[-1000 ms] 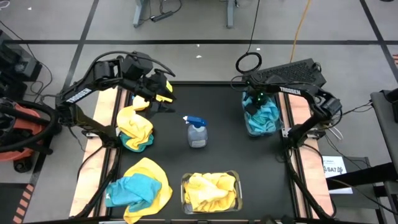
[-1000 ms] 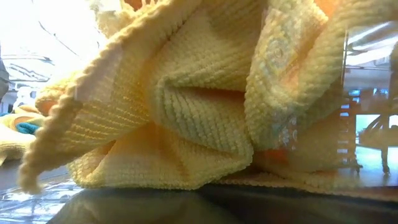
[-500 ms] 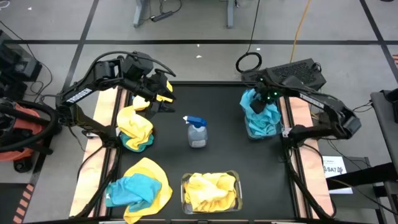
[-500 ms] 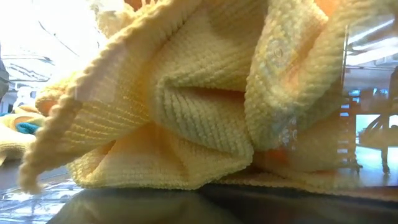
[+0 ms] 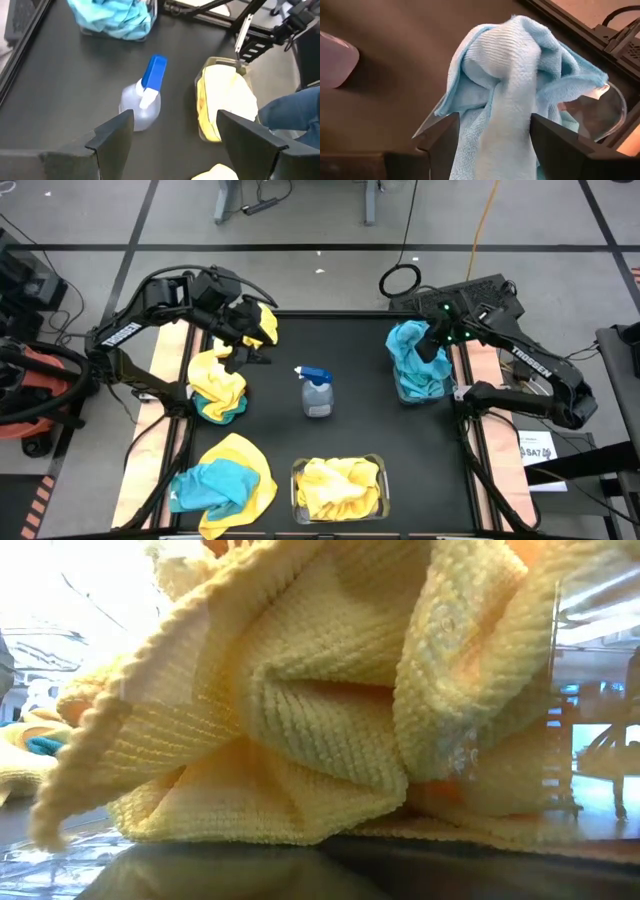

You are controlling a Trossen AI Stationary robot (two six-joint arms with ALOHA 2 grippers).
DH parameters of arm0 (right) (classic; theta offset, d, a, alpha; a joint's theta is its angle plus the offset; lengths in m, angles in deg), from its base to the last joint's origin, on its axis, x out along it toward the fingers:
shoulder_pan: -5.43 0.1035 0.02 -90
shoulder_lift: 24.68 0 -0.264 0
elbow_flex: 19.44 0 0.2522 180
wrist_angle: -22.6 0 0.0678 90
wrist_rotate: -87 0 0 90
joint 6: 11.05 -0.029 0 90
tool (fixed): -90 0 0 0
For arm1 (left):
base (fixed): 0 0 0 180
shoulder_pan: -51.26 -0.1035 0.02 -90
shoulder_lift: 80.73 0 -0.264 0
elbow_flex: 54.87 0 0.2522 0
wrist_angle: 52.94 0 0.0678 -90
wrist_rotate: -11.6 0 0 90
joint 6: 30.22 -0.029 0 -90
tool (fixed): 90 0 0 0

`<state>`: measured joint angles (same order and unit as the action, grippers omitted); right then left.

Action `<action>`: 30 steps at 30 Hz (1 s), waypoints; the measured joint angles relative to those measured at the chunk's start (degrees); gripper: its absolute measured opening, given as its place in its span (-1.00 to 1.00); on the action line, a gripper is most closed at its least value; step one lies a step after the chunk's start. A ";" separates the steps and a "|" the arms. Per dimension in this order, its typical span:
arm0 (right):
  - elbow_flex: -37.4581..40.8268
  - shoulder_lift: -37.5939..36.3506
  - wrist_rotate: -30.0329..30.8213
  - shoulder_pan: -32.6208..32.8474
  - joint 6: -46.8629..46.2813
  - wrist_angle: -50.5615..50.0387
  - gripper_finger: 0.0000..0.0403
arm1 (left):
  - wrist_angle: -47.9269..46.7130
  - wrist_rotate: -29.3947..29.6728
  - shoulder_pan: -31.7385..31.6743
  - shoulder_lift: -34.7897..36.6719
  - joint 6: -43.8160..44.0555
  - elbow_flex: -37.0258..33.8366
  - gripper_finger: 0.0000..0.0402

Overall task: Sort microfiber towel by color & place in baskets
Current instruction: Put the blue towel into the top transparent bin

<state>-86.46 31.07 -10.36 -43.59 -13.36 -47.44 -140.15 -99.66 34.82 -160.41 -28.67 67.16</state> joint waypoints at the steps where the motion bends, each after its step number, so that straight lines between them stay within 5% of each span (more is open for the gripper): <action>1: -0.10 0.03 -0.01 0.00 0.38 -0.29 0.15 | -0.44 0.29 -0.01 0.06 0.49 0.00 0.43; 8: -1.01 -0.33 -0.66 0.45 0.30 -0.60 0.01 | -0.82 0.57 0.21 0.24 2.16 0.01 0.43; 16: -0.15 3.76 0.06 0.71 3.33 -1.00 -0.93 | -1.36 0.57 1.25 0.24 2.55 0.00 0.43; 30: 11.64 13.57 0.90 0.66 3.08 12.97 -0.97 | -14.56 5.06 11.24 0.24 8.58 0.00 0.43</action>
<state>-74.81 44.64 -9.46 -42.93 -10.27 -34.48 -154.71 -94.60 46.05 -160.17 -20.09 67.16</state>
